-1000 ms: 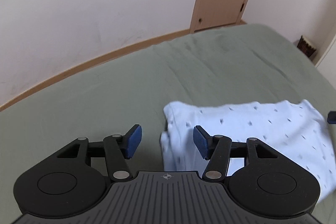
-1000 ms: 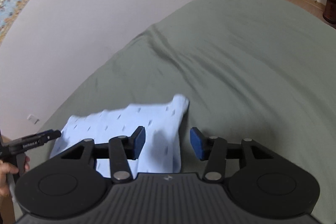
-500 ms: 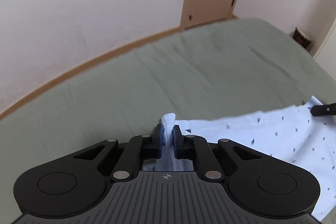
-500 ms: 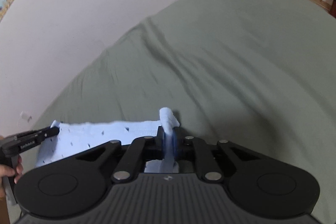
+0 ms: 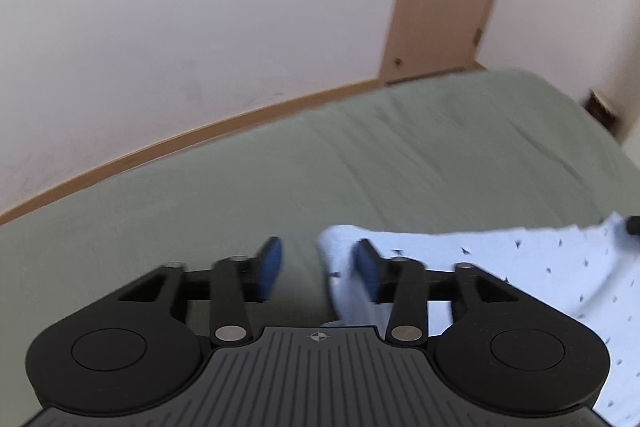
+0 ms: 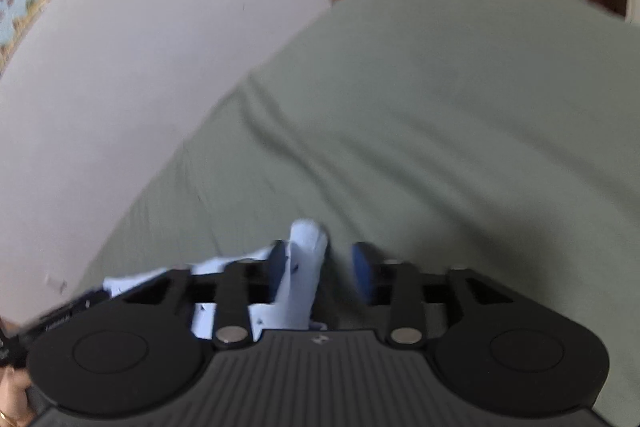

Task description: Fold clothes

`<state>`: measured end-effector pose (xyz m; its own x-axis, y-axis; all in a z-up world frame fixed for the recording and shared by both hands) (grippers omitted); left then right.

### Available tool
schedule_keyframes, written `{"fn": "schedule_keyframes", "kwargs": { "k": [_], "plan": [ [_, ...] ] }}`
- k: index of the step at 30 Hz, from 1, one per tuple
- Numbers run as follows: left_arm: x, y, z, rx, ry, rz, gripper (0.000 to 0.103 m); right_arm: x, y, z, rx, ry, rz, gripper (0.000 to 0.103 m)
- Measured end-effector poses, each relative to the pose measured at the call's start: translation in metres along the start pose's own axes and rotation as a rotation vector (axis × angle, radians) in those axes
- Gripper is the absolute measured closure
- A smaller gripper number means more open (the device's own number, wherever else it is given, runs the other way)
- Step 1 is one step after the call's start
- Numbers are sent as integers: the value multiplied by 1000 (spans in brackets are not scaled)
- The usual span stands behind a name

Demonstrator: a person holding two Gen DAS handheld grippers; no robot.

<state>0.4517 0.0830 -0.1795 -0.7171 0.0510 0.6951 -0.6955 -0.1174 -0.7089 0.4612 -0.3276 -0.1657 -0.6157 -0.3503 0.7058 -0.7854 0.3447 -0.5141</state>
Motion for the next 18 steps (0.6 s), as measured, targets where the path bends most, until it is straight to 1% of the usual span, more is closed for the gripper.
{"fn": "schedule_keyframes", "kwargs": {
  "k": [2,4,7,9,10,13,17,18],
  "plan": [
    [16,3,-4,10,-3,-3,53,23,5,-4,32,-10,11,58],
    [28,11,0,-12,3,-7,52,36,17,-10,69,-14,2,58],
    [41,20,10,-51,18,-10,52,46,30,-18,114,-19,-2,58],
    [47,23,18,-64,32,-7,52,46,30,-27,125,-30,6,58],
    [49,24,23,-67,44,-7,52,45,30,-34,131,-41,5,58],
    [55,28,41,-77,94,-18,52,29,29,-62,168,-86,-40,58],
    [55,40,74,-148,158,-56,52,-4,36,-98,299,-95,-106,58],
    [55,42,79,-162,170,-60,52,-19,40,-109,335,-94,-127,58]
  ]
}}
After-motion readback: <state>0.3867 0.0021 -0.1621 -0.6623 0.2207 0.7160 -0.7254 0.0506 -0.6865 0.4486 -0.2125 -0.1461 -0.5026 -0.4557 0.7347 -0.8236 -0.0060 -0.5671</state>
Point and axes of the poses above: each gripper's, at about its wrist camera, not at the fingertips, and x roughly against the way its jaws point, z to its right, y to its underside, the point moved 7 cm from there along -x, roughly the way its jaws point, and after that the axes turned 5 degrees about z, right-handed, at the moved point
